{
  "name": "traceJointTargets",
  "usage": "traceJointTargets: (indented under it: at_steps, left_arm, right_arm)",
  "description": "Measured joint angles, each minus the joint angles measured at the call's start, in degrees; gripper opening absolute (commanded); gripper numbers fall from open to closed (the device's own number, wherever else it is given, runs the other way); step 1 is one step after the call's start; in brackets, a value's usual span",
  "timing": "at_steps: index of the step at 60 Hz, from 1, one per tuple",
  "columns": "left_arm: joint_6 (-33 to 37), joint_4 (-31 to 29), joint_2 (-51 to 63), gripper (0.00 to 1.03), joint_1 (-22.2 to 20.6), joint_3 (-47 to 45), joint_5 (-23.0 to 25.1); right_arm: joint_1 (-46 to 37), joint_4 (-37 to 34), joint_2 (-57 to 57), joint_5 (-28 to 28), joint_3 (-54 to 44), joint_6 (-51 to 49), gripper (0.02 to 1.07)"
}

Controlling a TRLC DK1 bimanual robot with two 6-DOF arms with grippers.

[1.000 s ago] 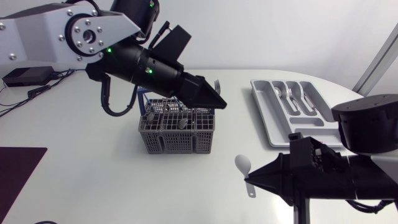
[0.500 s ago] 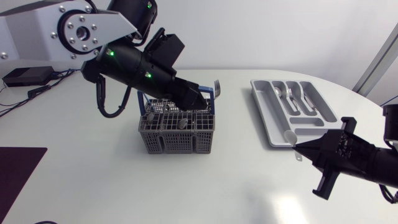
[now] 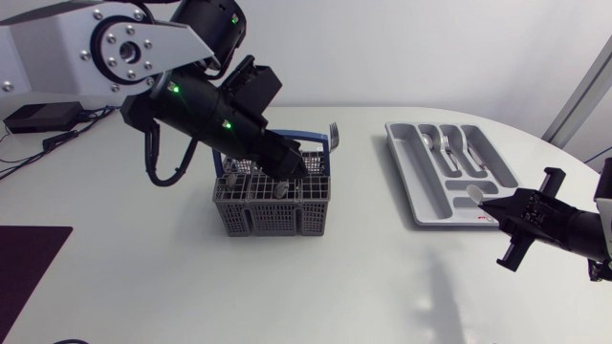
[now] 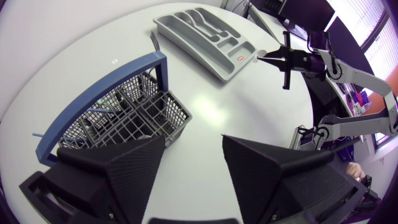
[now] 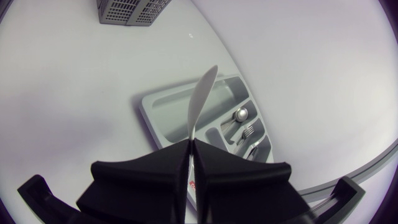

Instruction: Unload the cutlery basket into the drawer organizer.

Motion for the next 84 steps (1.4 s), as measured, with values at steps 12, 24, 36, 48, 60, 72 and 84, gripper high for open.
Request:
traceJointTargets:
  at_steps: [12, 24, 36, 48, 60, 72, 84]
  left_arm:
    - [0.52, -0.76, -0.11, 0.64, 0.42, -0.39, 0.0]
    - [1.01, -1.33, -0.76, 0.64, 0.7, -1.53, -0.02]
    - [1.07, -1.9, -1.42, 0.64, 1.01, -1.95, -0.02]
    - [1.42, -2.16, -2.25, 0.64, 2.27, -2.71, -0.02]
    - [1.73, -2.38, -3.76, 0.64, 3.26, -4.28, -0.24]
    - [2.54, -2.4, -5.88, 0.64, 4.59, -6.34, -0.42]
    - [2.54, -2.54, -9.14, 0.64, 6.19, -8.7, -0.44]
  right_arm:
    - [-1.68, 10.45, 9.09, 1.64, 1.51, -3.26, 0.08]
    - [-1.88, 19.28, 16.59, 5.44, 1.92, -7.69, 0.08]
    - [-1.88, 28.44, 24.92, 10.6, 1.95, -12.98, 0.09]
    - [-1.77, 32.04, 28.0, 13.84, 1.92, -15.74, 0.38]
    - [-1.11, 32.83, 27.43, 15.85, 1.77, -16.11, 0.84]
    - [0.72, 30.62, 22.29, 17.22, 0.79, -15.21, 0.91]
    - [7.63, 14.49, 9.35, 20.65, 0.83, -7.39, 0.92]
